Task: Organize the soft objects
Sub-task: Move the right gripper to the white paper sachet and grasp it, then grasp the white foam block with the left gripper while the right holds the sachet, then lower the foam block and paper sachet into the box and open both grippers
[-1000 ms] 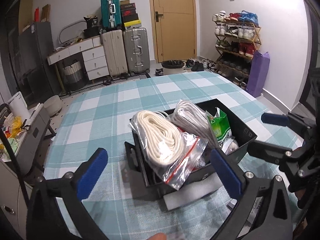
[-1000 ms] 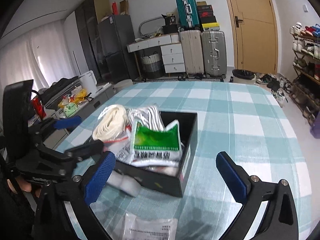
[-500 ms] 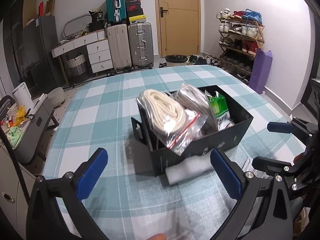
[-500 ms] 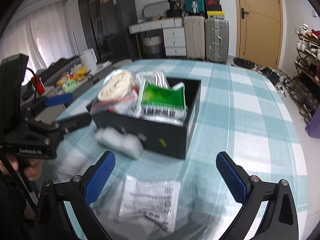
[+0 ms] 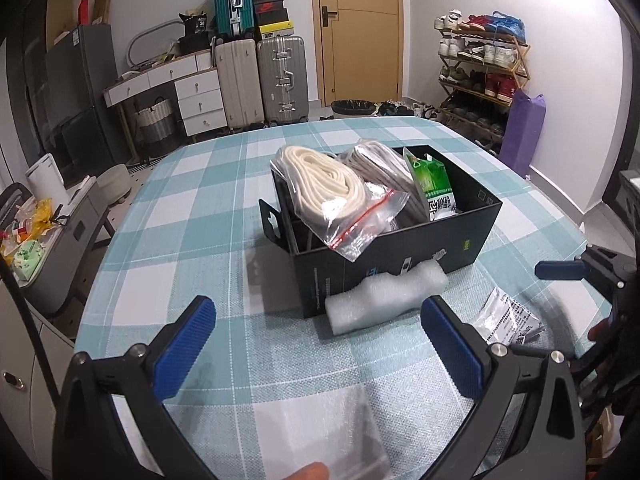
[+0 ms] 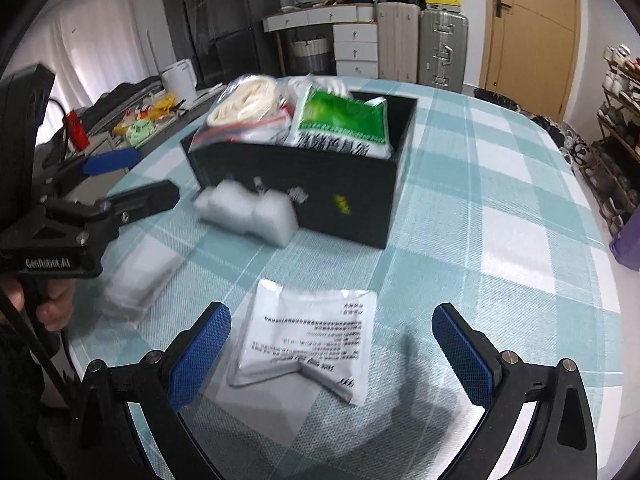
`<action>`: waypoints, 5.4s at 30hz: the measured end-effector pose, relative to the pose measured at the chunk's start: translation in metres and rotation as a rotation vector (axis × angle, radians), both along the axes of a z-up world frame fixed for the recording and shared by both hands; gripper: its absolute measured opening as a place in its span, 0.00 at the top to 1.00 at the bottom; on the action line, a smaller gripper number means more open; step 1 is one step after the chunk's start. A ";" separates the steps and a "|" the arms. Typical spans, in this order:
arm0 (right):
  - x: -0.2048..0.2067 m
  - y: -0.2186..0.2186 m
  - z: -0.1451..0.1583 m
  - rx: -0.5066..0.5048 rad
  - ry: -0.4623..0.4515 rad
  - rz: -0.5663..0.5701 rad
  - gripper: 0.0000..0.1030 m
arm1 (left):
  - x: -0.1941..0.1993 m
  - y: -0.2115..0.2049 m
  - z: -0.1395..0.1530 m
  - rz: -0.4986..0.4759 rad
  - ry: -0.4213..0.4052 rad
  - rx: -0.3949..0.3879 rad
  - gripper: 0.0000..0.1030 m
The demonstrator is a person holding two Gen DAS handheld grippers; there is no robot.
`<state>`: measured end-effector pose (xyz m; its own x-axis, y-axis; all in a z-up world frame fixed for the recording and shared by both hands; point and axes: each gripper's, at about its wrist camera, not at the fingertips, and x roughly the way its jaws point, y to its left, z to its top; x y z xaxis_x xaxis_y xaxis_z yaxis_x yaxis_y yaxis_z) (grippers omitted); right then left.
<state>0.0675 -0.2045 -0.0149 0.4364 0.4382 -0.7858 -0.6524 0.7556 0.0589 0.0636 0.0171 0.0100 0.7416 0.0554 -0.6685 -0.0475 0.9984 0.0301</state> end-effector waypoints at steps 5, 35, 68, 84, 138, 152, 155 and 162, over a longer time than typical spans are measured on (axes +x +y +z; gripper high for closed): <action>-0.003 0.006 -0.010 -0.029 0.020 0.028 0.01 | 0.000 -0.003 -0.005 0.001 0.008 0.013 0.00; -0.001 0.006 -0.022 -0.101 0.012 0.004 0.05 | 0.016 -0.017 -0.022 -0.018 0.092 -0.036 0.00; 0.003 -0.013 -0.015 -0.082 -0.008 -0.022 0.39 | 0.055 -0.049 -0.036 0.012 0.195 -0.028 0.13; 0.000 -0.013 -0.012 -0.084 -0.024 -0.019 0.46 | 0.021 -0.039 -0.017 -0.025 0.126 -0.010 0.13; 0.033 0.021 0.069 0.221 -0.224 -0.042 0.58 | 0.050 -0.004 0.039 -0.013 -0.063 0.014 0.13; 0.060 0.039 0.050 0.185 -0.192 -0.031 0.58 | 0.067 0.000 0.027 -0.003 -0.051 0.045 0.13; 0.064 0.040 0.046 0.180 -0.183 -0.029 0.58 | 0.070 0.000 0.024 -0.004 -0.042 0.050 0.13; 0.069 0.046 0.041 0.151 -0.190 -0.020 0.58 | 0.074 0.002 0.021 -0.001 -0.031 0.046 0.13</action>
<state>0.1369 -0.1581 0.0262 0.5799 0.5342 -0.6151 -0.6478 0.7602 0.0496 0.1380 0.0193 0.0311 0.7618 0.0850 -0.6423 -0.0481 0.9960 0.0748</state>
